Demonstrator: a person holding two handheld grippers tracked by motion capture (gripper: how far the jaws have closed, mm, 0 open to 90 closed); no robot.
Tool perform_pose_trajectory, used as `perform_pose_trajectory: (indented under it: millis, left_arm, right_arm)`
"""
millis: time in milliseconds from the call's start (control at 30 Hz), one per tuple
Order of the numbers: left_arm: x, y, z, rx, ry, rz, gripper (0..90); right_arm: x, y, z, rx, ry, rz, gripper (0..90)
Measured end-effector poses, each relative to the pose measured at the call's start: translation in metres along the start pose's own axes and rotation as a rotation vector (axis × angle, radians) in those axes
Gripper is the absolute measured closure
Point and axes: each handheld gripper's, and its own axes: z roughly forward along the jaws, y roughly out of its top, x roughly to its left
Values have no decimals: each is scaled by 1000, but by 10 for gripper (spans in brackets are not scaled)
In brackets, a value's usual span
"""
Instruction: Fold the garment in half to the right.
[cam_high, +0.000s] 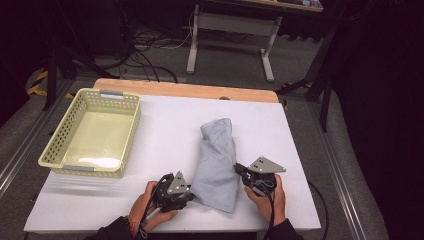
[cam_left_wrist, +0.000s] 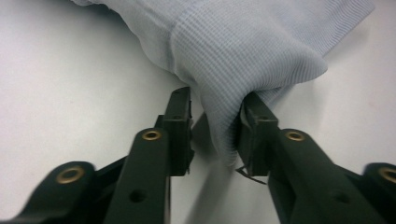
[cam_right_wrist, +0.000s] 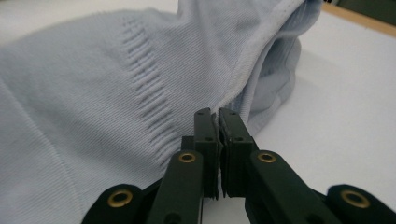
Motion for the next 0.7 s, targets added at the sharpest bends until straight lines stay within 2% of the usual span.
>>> perform_pose_trajectory:
  millis: [67, 133, 200, 233, 300, 367, 400, 433, 500, 600, 633, 700]
  left_arm:
    - [2, 2, -3, 6, -30, 14, 562]
    - [2, 6, -9, 11, -53, 31, 428]
    - [3, 9, -18, 0, -64, 25, 305]
    - [3, 10, -22, -13, -72, 28, 239]
    - [4, 13, -34, -60, -79, 23, 169]
    - [6, 17, -42, -111, -85, 5, 142]
    - [7, 19, -44, -128, -75, -6, 140]
    - [9, 21, -44, -134, -58, -8, 140]
    - [11, 25, -40, -135, -22, -29, 141]
    - [23, 30, -30, -146, -26, -84, 154]
    - [26, 31, -27, -143, -21, -98, 163]
    - [32, 33, -16, -121, 1, -99, 169]
  right_arm:
    - [-1, -3, 5, 15, -2, 0, 873]
    - [-2, -7, 11, 30, -1, 4, 872]
    - [-3, -10, 16, 40, 3, 8, 869]
    - [-2, -10, 17, 42, 6, 8, 863]
    - [-1, -10, 17, 44, 3, 5, 841]
    - [-1, -9, 16, 46, 5, 3, 798]
    - [-1, -8, 14, 43, 3, 6, 762]
    - [-2, -7, 13, 36, 3, 13, 763]
    - [-3, -5, 11, 32, 4, 16, 723]
    - [-4, -2, 6, 3, 5, 49, 565]
    - [-5, -2, 6, 8, 5, 62, 500]
    - [-5, -2, 8, 19, 10, 65, 465]
